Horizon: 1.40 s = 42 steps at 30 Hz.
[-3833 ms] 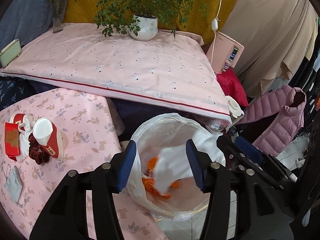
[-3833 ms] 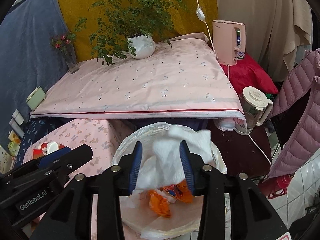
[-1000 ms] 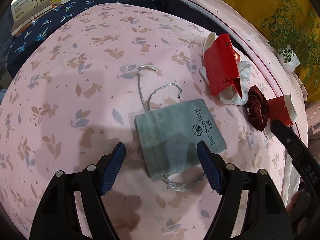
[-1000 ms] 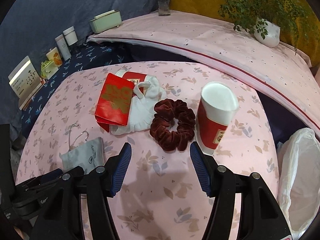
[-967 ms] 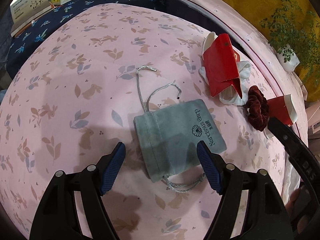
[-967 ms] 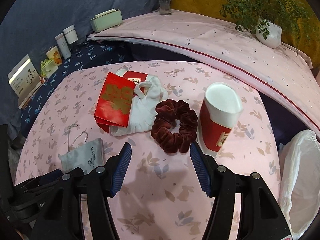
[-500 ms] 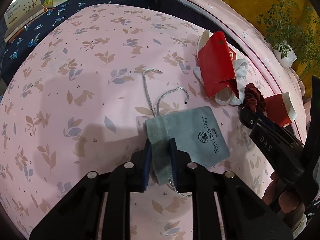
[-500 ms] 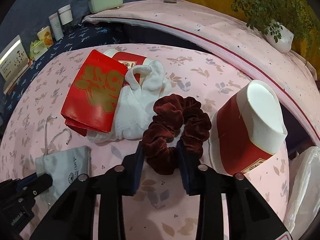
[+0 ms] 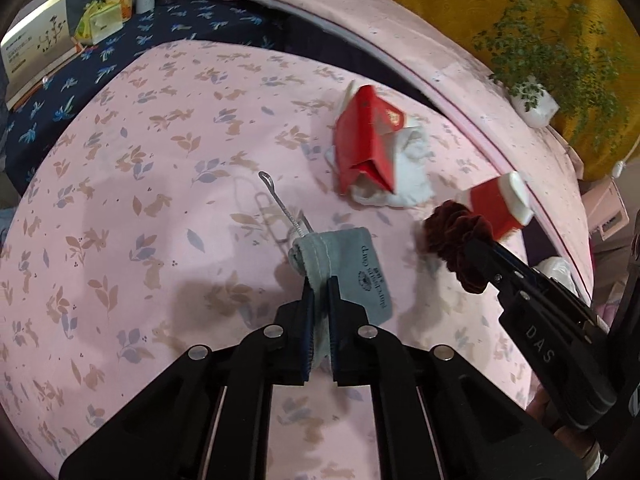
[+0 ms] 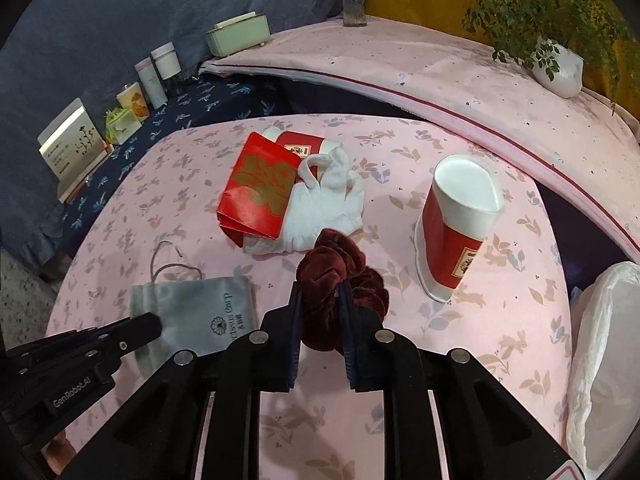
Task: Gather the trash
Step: 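Grasp the grey pouch with the left tool while the right tool grasps the dark red scrunchie, then carry grey pouch and scrunchie over the bin and release both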
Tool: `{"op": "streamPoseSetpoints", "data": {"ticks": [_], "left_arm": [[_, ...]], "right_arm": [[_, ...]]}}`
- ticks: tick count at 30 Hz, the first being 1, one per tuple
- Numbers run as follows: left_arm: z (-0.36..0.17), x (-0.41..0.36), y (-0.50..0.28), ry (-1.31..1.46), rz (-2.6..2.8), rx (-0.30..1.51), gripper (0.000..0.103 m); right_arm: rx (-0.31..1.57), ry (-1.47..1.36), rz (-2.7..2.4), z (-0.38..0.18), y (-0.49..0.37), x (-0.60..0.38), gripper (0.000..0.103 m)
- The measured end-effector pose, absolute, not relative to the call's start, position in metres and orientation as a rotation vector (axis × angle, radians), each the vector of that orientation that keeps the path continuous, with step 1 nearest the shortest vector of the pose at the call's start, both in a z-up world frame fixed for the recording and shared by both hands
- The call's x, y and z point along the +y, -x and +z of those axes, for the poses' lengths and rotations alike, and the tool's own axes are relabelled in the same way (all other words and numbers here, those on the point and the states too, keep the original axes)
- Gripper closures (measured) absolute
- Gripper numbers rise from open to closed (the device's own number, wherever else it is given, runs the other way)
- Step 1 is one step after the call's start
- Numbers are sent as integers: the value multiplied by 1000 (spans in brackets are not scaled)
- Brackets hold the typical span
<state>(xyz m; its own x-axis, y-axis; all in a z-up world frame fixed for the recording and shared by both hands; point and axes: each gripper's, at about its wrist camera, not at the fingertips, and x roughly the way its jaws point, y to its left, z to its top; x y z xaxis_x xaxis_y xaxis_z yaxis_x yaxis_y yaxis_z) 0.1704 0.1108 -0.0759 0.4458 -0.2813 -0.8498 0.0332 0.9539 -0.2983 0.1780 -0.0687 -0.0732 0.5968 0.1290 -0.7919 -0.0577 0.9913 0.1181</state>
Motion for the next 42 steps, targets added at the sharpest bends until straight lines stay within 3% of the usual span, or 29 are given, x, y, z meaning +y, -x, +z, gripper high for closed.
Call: {"op": "streamPoseSetpoints", "data": {"ticks": [21, 42], "left_arm": [[22, -21, -117, 128, -493, 936, 97], [22, -184, -101, 4, -777, 946, 97]], "right_arm": [[738, -193, -78, 7, -88, -191, 86], [715, -321, -352, 1, -34, -333, 86]]}}
